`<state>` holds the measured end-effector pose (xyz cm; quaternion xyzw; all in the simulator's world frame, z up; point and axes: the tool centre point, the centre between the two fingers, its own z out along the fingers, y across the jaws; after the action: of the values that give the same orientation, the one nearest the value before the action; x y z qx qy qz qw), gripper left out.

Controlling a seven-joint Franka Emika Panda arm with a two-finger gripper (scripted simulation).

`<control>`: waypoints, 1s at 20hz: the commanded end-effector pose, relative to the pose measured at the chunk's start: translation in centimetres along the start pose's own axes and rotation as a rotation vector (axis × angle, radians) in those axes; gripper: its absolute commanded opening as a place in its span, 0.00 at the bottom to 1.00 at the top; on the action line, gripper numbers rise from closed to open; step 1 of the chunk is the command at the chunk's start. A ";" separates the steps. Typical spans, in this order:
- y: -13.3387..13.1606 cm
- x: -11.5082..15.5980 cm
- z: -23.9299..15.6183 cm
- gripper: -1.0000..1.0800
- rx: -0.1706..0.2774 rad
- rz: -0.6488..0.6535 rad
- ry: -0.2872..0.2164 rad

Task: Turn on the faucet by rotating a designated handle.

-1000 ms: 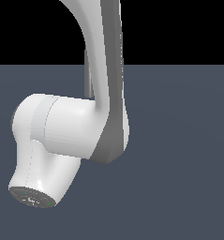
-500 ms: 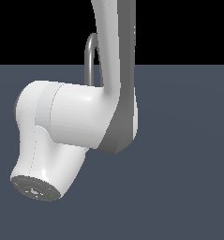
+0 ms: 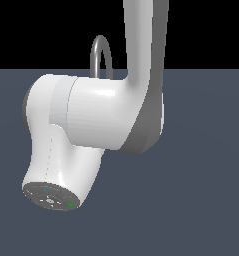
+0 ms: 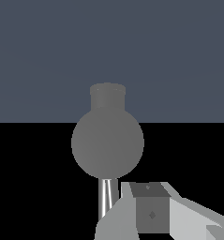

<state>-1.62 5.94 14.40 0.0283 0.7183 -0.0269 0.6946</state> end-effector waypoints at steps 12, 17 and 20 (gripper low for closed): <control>-4.9 -0.3 0.0 0.00 0.019 0.000 -0.026; -2.7 -0.9 -0.2 0.00 0.024 0.032 -0.040; -3.6 0.0 -0.2 0.00 0.025 0.026 -0.039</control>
<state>-1.88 3.10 15.34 0.0470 0.6992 -0.0243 0.7130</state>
